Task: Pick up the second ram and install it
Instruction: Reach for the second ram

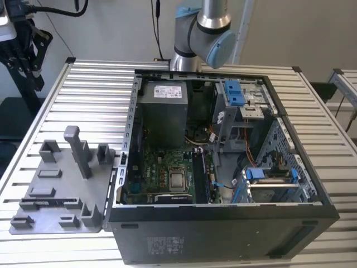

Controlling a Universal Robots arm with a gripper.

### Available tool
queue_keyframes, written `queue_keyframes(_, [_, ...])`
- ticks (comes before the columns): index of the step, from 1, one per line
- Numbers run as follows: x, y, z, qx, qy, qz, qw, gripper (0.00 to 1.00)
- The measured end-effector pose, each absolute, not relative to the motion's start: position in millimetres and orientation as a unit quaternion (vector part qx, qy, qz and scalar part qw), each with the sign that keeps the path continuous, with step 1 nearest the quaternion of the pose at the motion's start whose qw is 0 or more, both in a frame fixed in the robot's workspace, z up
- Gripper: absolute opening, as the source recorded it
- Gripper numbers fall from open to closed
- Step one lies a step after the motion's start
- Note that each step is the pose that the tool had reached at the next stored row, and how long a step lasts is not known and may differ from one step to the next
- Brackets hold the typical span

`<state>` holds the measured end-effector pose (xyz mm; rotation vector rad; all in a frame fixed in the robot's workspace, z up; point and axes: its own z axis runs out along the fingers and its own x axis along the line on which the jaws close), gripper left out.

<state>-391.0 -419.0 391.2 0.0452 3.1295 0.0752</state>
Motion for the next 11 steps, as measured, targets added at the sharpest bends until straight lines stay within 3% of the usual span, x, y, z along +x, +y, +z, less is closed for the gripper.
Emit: queue_keyframes(11, [-399.9, -445.2, 390.5, 0.014, 1.0, 0.024, 0.005, 0.11])
